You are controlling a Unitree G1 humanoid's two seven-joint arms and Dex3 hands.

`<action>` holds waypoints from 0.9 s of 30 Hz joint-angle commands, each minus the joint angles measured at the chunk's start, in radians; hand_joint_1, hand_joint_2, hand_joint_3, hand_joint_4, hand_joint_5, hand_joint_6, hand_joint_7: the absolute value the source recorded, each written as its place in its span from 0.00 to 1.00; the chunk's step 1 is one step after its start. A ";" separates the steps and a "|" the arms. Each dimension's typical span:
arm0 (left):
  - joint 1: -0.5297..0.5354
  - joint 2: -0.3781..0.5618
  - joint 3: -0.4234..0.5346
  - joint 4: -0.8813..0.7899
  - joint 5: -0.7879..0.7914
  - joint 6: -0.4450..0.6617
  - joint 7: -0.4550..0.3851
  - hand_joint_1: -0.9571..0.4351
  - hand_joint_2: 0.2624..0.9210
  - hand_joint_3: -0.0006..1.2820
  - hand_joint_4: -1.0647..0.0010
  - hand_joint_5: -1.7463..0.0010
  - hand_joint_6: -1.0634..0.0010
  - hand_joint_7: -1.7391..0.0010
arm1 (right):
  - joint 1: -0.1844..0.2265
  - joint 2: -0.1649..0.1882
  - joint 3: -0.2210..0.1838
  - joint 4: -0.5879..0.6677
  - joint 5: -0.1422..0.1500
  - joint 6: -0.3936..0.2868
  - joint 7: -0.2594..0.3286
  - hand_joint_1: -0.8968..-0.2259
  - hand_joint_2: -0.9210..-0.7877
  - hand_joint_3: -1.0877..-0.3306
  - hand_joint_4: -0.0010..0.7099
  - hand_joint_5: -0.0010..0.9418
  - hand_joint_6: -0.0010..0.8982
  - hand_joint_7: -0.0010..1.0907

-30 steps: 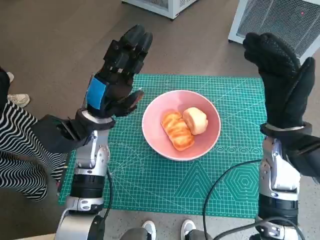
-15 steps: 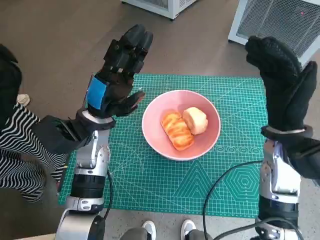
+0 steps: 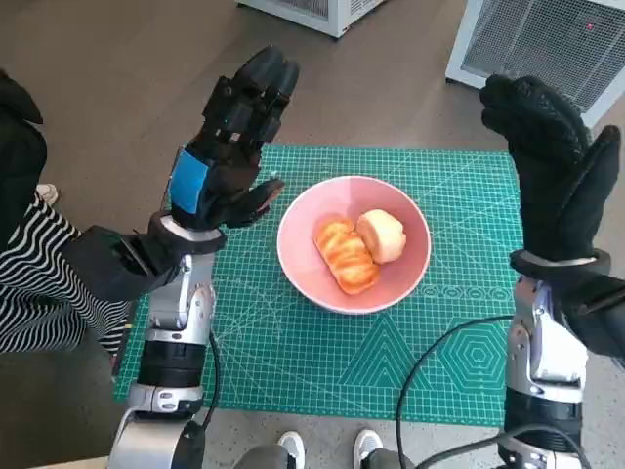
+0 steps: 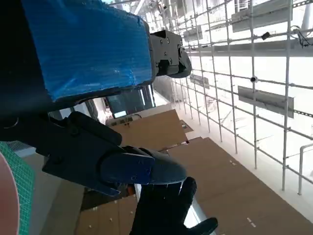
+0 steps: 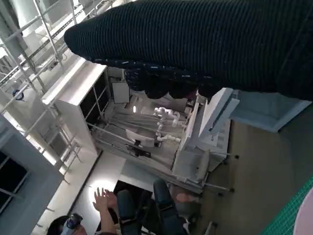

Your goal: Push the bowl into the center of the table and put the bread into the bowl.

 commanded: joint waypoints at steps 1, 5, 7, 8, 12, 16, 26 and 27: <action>-0.006 0.001 -0.008 -0.024 0.009 0.013 0.002 0.22 1.00 0.20 0.94 0.97 1.00 0.73 | 0.031 0.005 -0.002 -0.003 -0.003 0.010 -0.006 0.25 0.00 0.52 0.19 0.00 0.04 0.50; -0.006 0.001 -0.008 -0.032 0.003 0.024 0.003 0.23 1.00 0.20 0.93 0.97 1.00 0.73 | 0.034 0.006 -0.002 -0.006 -0.006 0.007 -0.007 0.26 0.00 0.52 0.19 0.00 0.04 0.50; -0.005 -0.001 -0.007 -0.035 0.000 0.028 0.003 0.23 1.00 0.20 0.93 0.97 1.00 0.73 | 0.035 0.006 -0.002 -0.006 -0.007 0.006 -0.007 0.26 0.00 0.52 0.19 0.00 0.04 0.50; -0.004 -0.001 -0.007 -0.036 0.000 0.029 0.003 0.24 1.00 0.20 0.93 0.97 1.00 0.73 | 0.035 0.006 -0.002 -0.006 -0.008 0.006 -0.007 0.26 0.00 0.52 0.19 0.00 0.04 0.50; -0.004 -0.003 -0.005 -0.037 -0.004 0.031 0.001 0.24 1.00 0.19 0.93 0.97 1.00 0.74 | 0.036 0.007 -0.002 -0.007 -0.011 0.006 -0.008 0.25 0.00 0.52 0.18 0.00 0.04 0.50; -0.003 -0.004 -0.004 -0.036 -0.005 0.031 0.004 0.24 1.00 0.19 0.92 0.97 1.00 0.74 | 0.038 0.006 -0.002 -0.009 -0.012 0.007 -0.008 0.25 0.00 0.52 0.19 0.00 0.04 0.51; -0.002 -0.007 -0.007 -0.042 -0.002 0.035 0.011 0.24 1.00 0.18 0.90 0.96 1.00 0.72 | 0.042 0.001 -0.002 -0.024 -0.010 0.013 -0.003 0.25 0.00 0.52 0.18 0.00 0.04 0.51; -0.002 -0.008 -0.007 -0.044 -0.002 0.036 0.012 0.24 1.00 0.18 0.89 0.96 1.00 0.72 | 0.043 0.000 -0.002 -0.027 -0.010 0.013 -0.003 0.25 0.00 0.52 0.18 0.00 0.04 0.51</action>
